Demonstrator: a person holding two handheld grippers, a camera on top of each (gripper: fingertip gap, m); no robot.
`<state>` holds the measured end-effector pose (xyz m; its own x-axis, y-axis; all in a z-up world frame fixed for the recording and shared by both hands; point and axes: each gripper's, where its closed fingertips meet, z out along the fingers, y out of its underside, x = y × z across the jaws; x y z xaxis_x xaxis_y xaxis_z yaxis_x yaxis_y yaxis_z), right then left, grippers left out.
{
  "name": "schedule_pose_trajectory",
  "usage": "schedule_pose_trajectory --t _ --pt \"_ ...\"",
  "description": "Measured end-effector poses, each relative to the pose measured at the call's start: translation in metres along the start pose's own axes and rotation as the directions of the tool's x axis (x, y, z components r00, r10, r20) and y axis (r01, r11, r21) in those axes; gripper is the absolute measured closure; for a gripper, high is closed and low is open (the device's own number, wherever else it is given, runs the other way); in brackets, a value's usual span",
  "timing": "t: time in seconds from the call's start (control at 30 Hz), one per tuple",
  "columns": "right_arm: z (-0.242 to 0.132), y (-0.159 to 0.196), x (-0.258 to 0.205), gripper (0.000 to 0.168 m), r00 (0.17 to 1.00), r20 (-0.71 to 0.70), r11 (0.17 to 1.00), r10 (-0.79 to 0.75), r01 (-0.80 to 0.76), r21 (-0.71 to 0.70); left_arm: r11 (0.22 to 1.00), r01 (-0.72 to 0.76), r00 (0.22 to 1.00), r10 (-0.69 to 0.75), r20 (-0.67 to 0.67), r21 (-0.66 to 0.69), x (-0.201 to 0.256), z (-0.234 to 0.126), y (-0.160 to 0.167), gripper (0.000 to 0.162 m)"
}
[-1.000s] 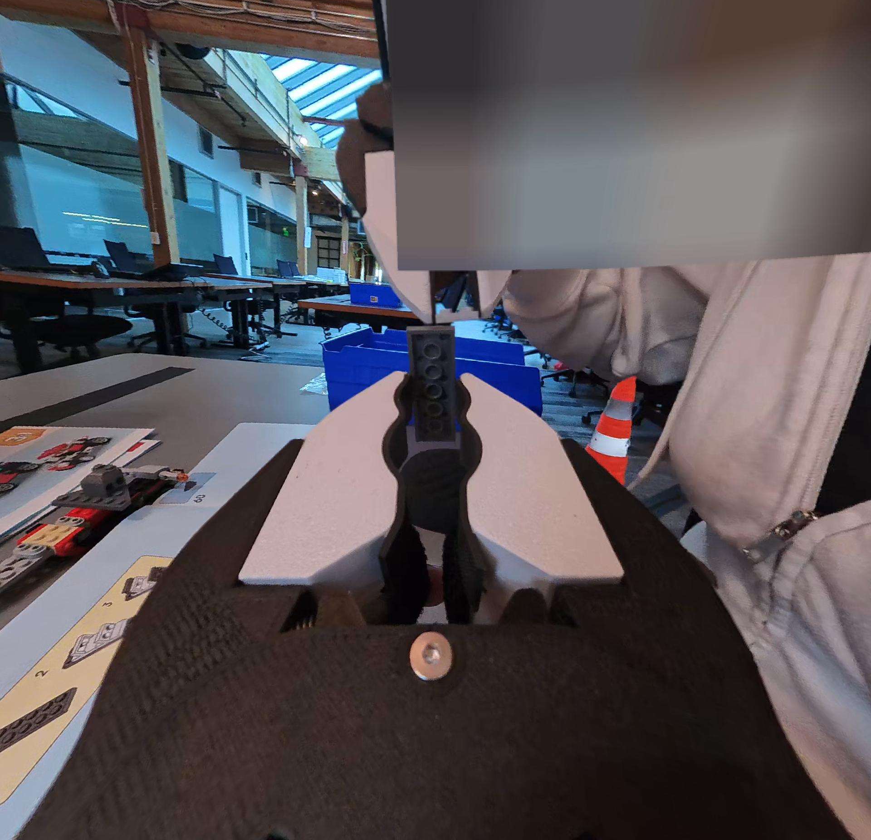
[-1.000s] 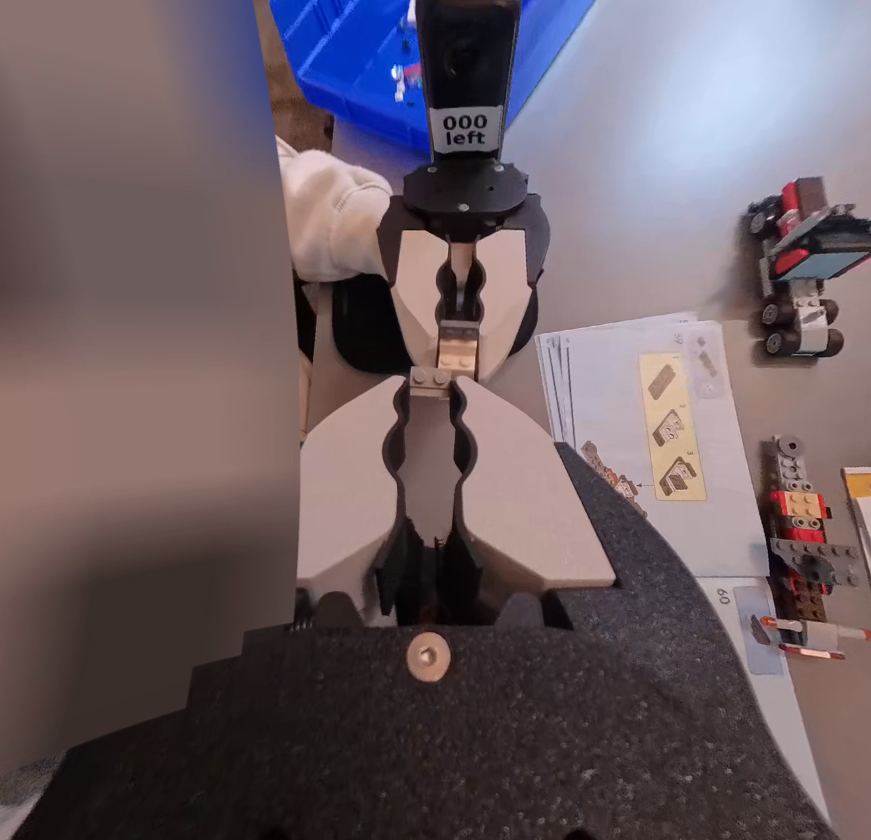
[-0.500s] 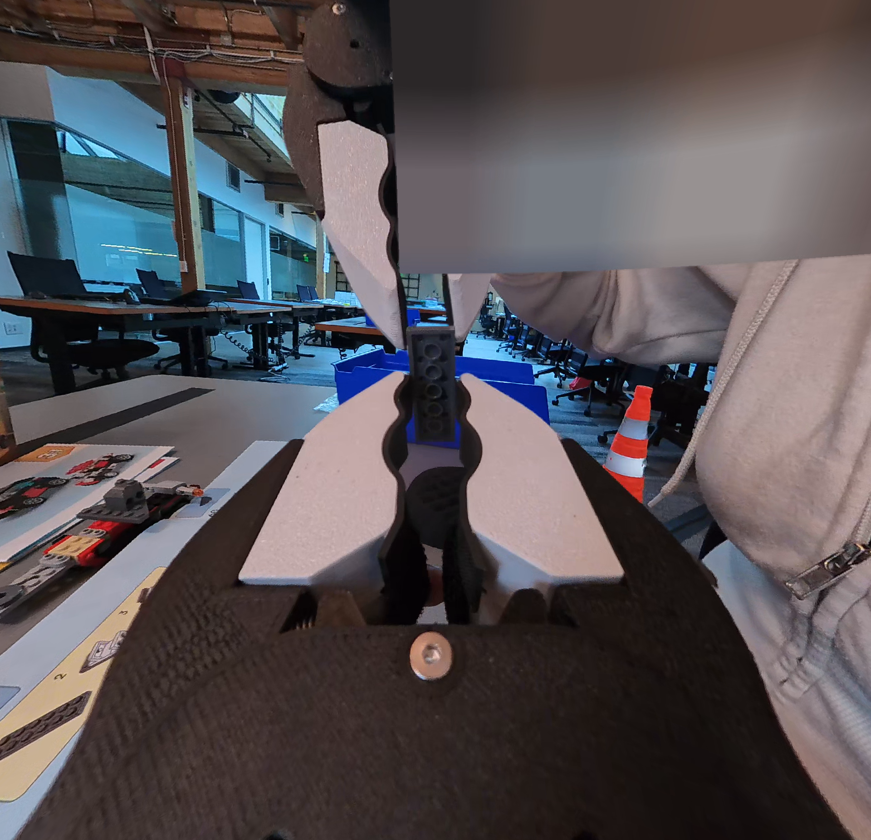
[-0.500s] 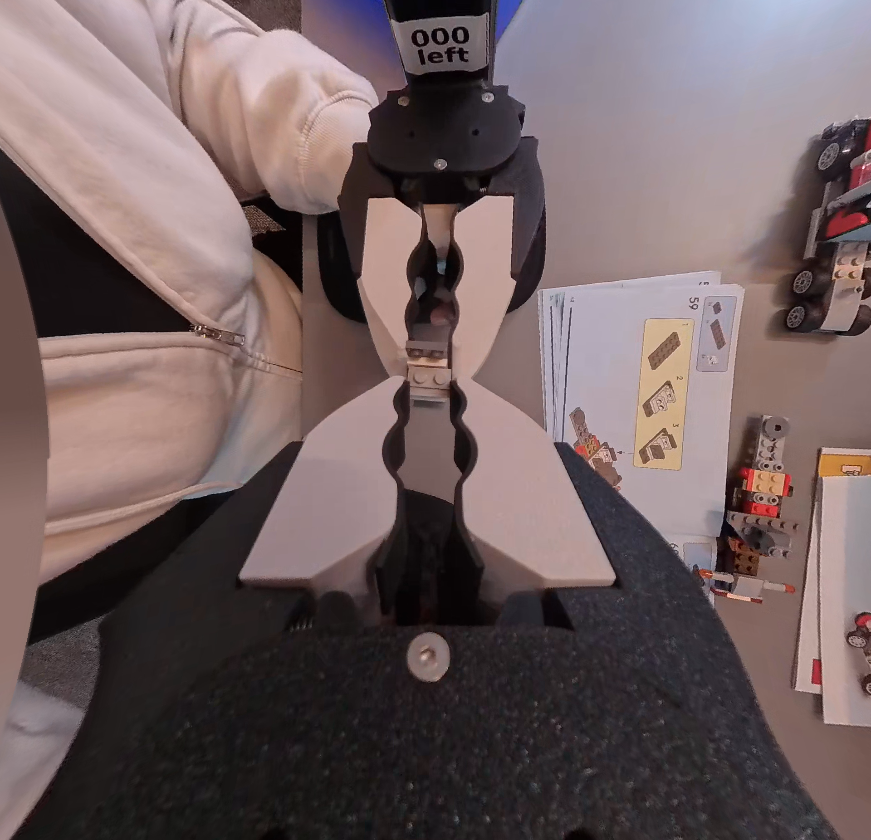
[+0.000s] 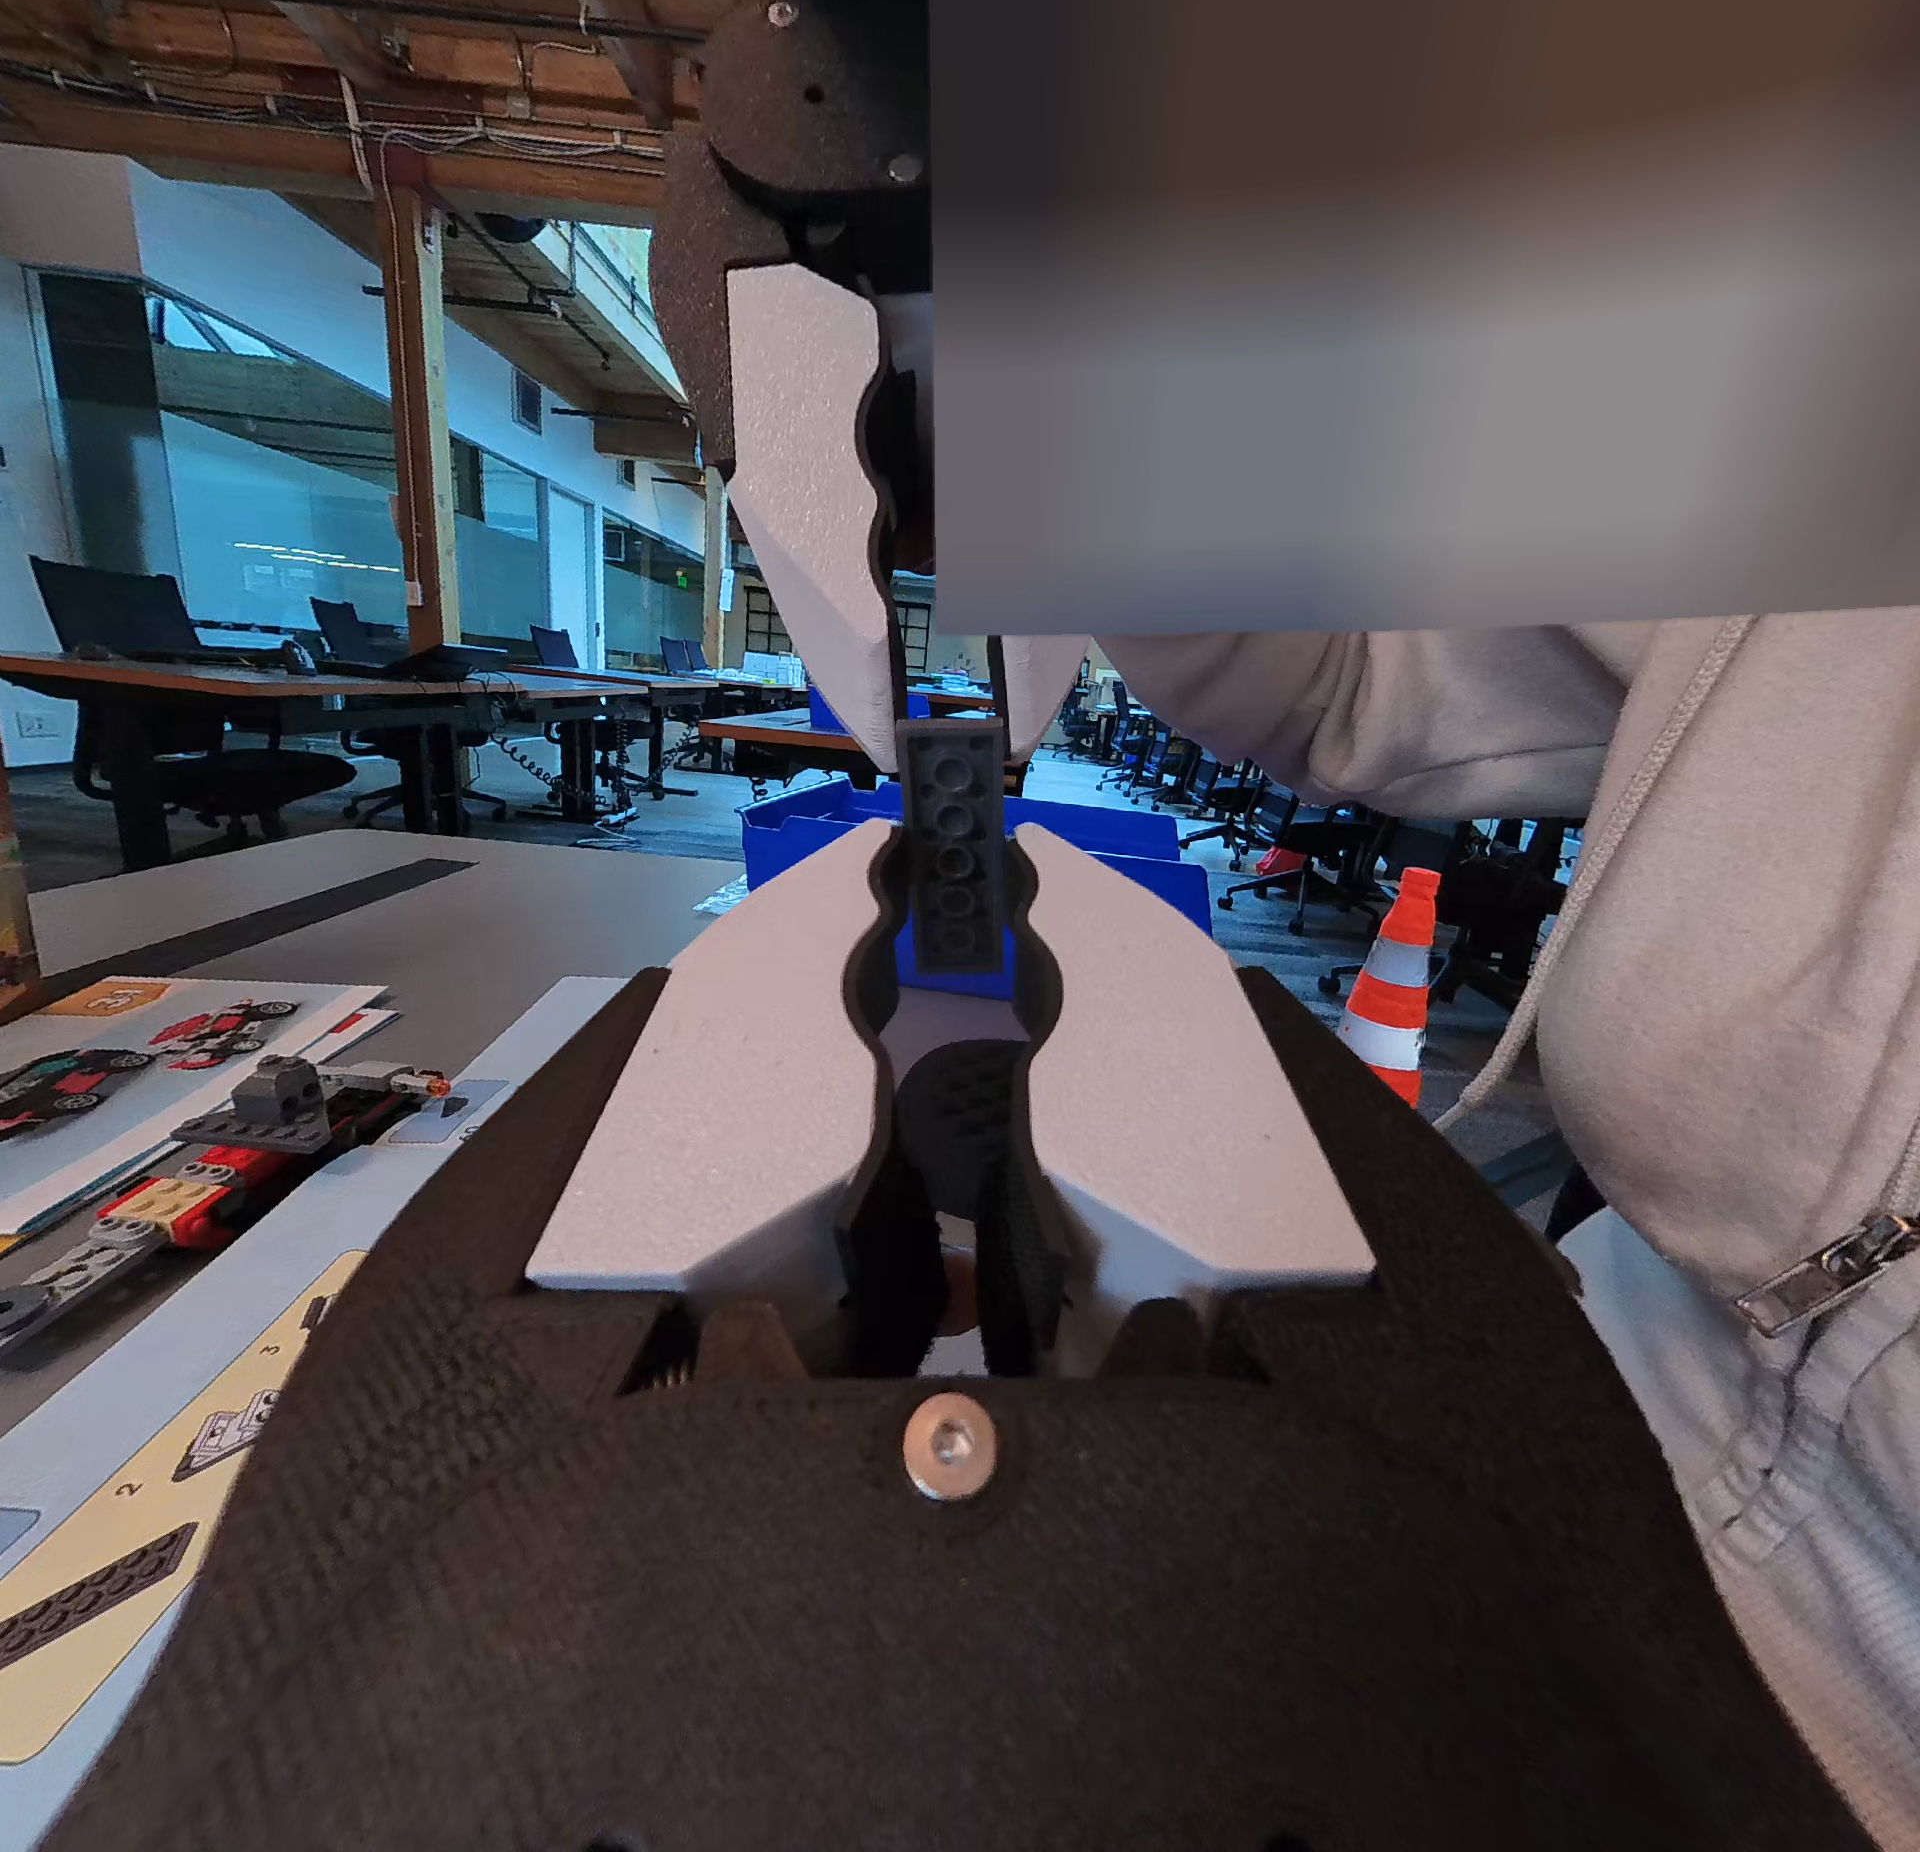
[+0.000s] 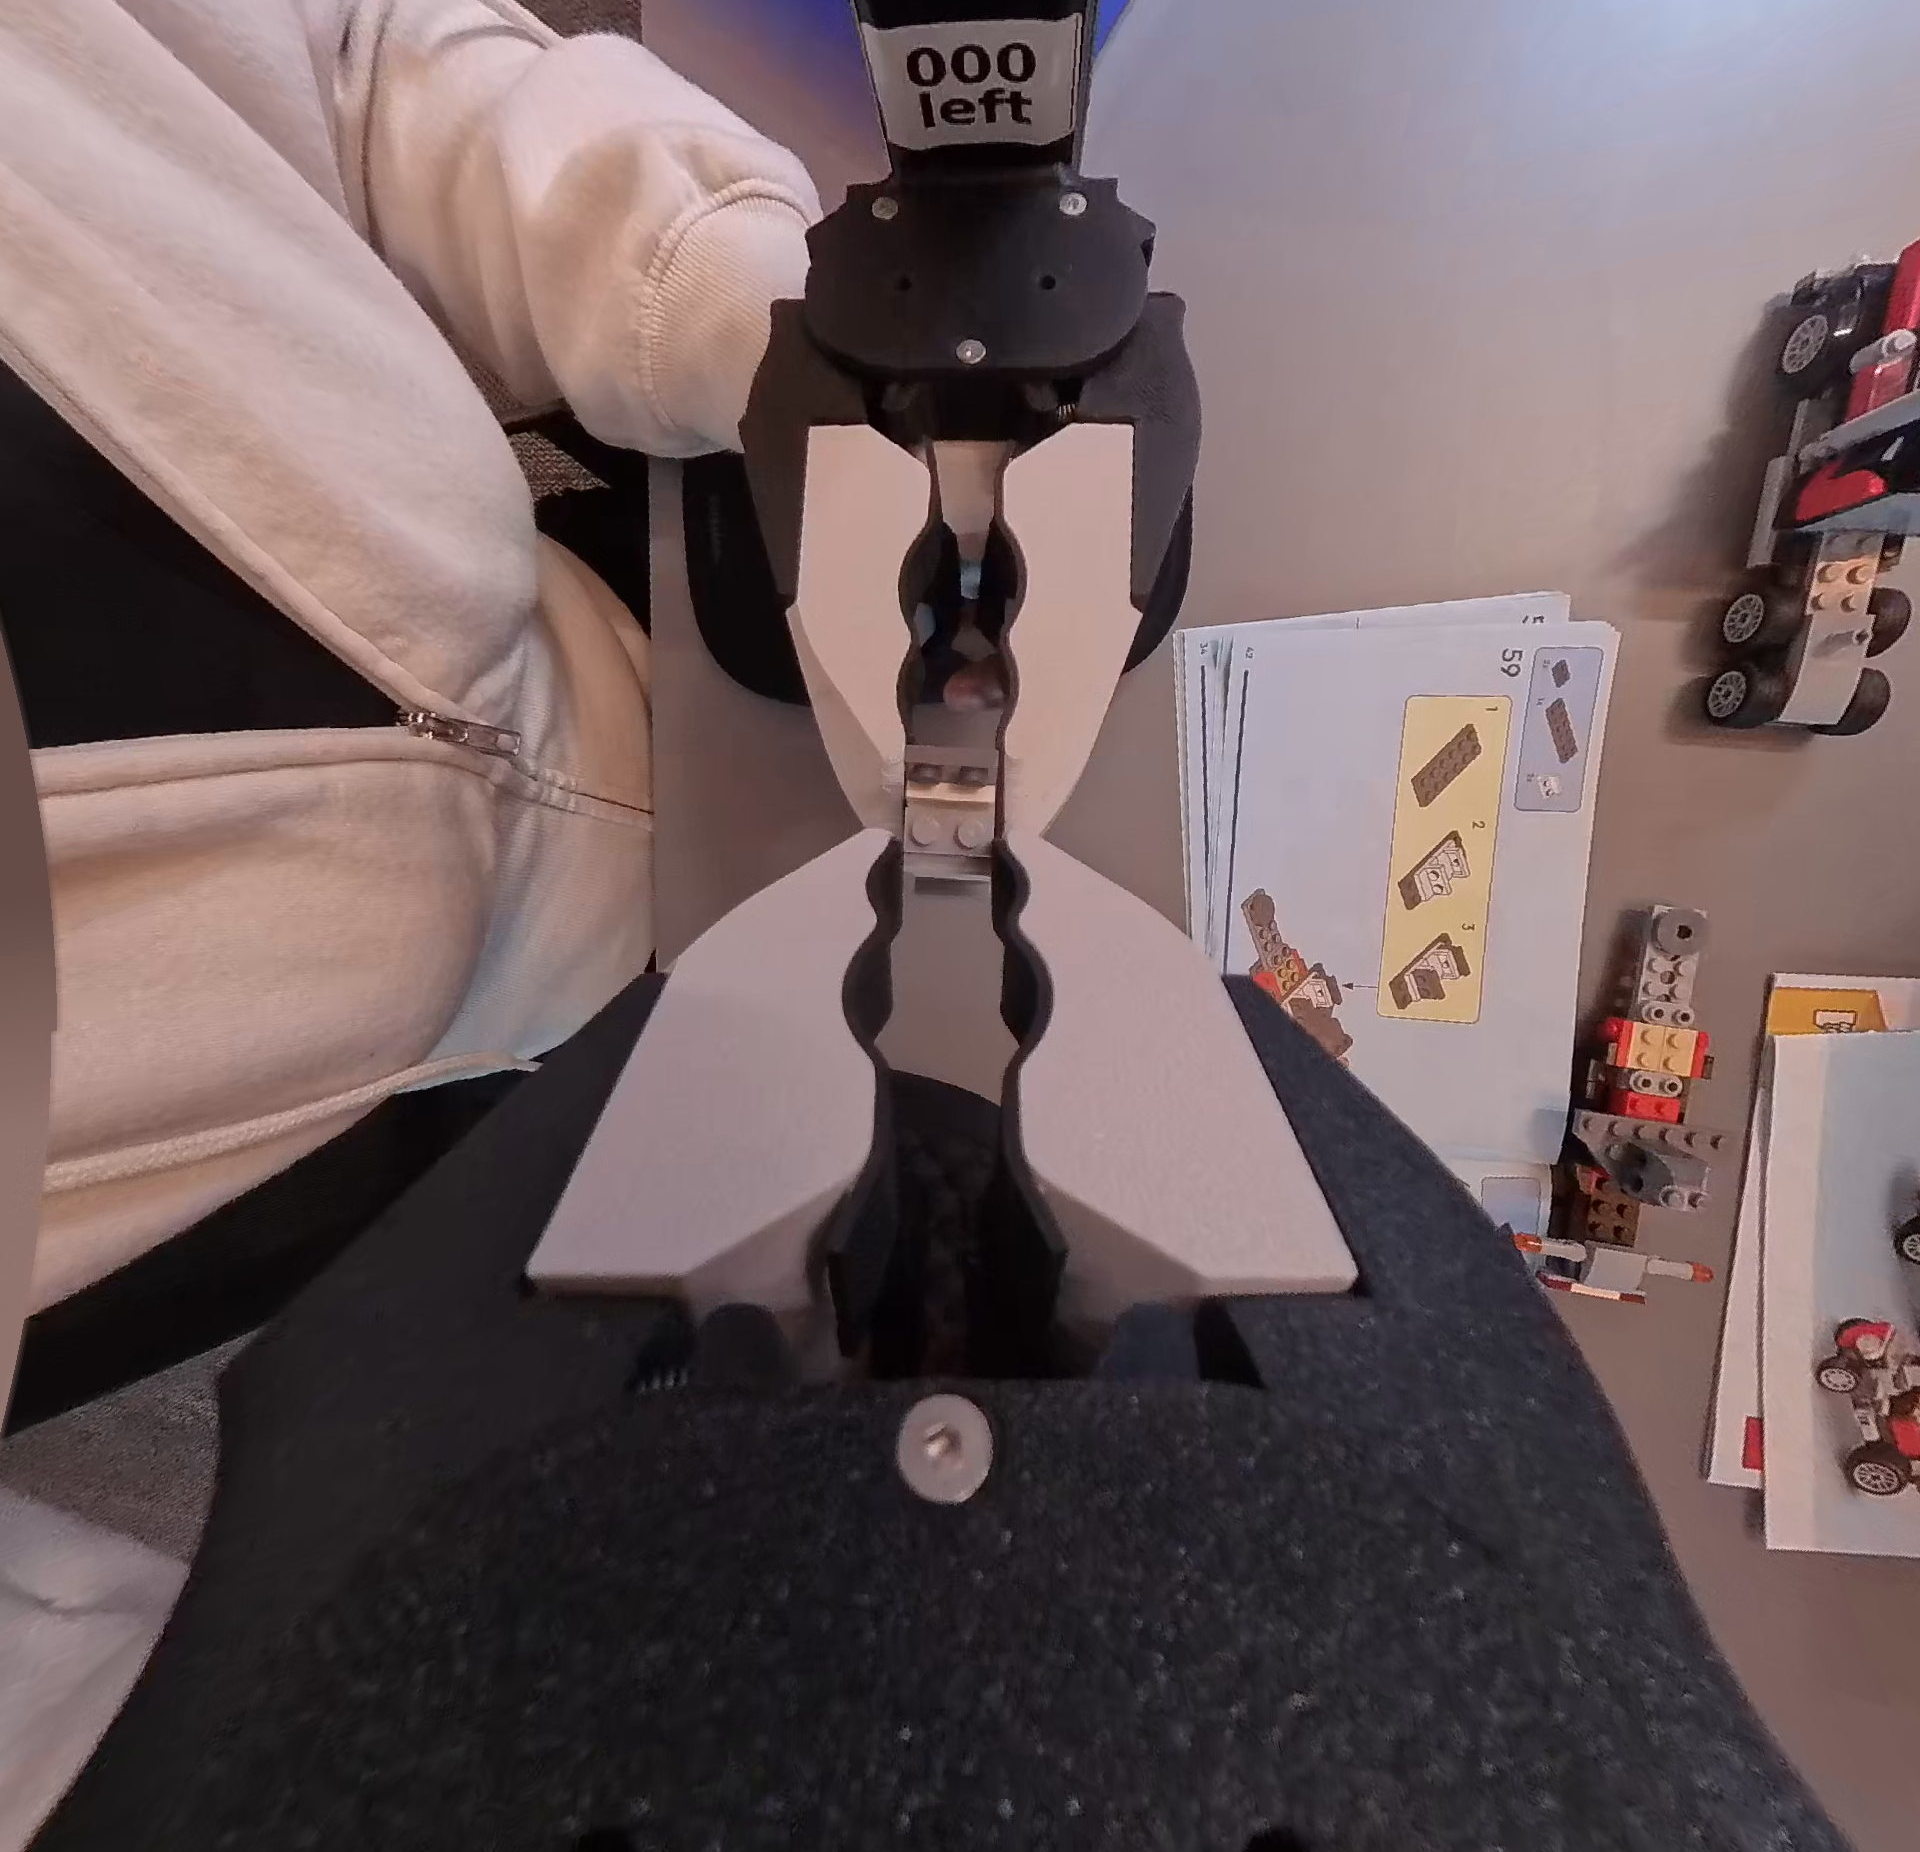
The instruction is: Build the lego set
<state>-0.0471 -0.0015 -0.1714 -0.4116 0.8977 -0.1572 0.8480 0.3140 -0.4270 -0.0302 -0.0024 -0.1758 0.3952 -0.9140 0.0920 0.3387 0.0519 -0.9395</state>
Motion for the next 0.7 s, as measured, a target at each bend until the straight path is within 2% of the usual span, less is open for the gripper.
schedule_pose_trajectory --t 0.4,0.57,0.63,0.7 --pt "0.001 -0.002 0.0 0.151 1.0 -0.002 1.0 -0.018 0.018 -0.003 1.0 0.005 1.0 -0.005 0.0 0.01 0.0 0.001 -0.001 0.145" --pt "-0.002 -0.008 0.0 0.143 1.0 -0.01 0.999 -0.028 0.028 0.031 1.0 0.013 1.0 -0.013 -0.001 0.026 0.0 0.0 -0.004 0.145" --pt "-0.008 -0.012 -0.001 0.137 0.996 -0.034 0.993 -0.085 0.088 0.079 0.998 0.031 1.0 -0.03 -0.007 0.048 0.0 -0.001 -0.007 0.145" --pt "-0.018 -0.02 -0.004 0.133 0.973 -0.101 0.957 -0.209 0.225 0.184 0.996 0.055 0.998 -0.054 -0.016 0.071 -0.001 -0.003 -0.011 0.145"
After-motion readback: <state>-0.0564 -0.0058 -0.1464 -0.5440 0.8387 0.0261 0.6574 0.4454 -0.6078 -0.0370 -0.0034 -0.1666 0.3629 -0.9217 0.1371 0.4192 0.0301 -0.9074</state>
